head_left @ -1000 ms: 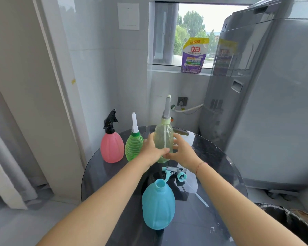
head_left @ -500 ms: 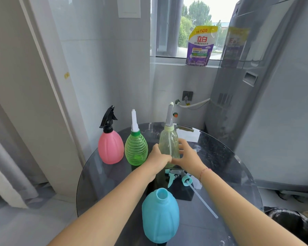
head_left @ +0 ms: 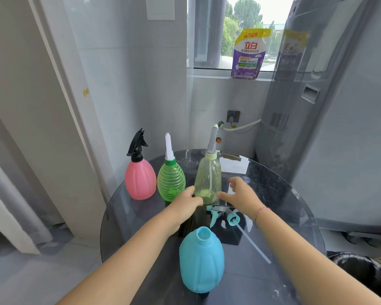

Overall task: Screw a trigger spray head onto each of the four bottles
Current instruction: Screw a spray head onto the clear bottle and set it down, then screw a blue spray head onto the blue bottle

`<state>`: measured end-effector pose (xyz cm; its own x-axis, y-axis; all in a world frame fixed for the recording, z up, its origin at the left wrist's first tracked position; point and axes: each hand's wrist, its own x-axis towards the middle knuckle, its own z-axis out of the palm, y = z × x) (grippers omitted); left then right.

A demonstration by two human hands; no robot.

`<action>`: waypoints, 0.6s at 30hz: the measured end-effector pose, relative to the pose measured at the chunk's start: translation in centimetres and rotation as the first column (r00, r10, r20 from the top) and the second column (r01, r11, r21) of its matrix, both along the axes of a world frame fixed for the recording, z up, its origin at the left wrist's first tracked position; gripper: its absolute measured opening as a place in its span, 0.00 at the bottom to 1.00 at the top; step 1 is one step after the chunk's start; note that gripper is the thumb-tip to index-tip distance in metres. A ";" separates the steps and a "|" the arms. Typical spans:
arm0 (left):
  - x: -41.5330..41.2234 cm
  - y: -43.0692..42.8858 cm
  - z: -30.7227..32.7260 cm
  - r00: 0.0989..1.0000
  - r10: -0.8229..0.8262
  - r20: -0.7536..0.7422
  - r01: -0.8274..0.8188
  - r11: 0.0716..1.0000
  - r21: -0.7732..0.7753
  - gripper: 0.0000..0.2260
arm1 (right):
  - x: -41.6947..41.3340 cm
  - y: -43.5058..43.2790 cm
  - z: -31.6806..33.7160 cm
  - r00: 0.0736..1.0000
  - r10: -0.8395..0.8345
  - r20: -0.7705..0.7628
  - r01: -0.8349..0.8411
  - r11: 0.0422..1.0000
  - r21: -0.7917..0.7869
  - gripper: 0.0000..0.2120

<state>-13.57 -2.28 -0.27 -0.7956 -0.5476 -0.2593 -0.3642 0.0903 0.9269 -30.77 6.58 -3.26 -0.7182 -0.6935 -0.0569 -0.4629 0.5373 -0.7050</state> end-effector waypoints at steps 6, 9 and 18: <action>6.3 0.7 -0.1 0.992 -0.070 -0.108 0.078 0.995 0.069 0.45 | 0.8 3.2 1.5 0.995 0.011 -0.096 0.030 0.911 0.411 0.26; 8.7 2.3 -0.2 0.984 -0.133 -0.119 0.139 0.989 0.045 0.56 | 2.1 3.5 1.7 0.995 -0.001 -0.104 0.049 0.890 0.453 0.25; 10.7 6.7 -3.0 0.986 -0.149 -0.069 0.147 0.989 -0.031 0.58 | 5.7 3.3 2.0 0.986 -0.128 -0.106 0.159 0.908 0.386 0.19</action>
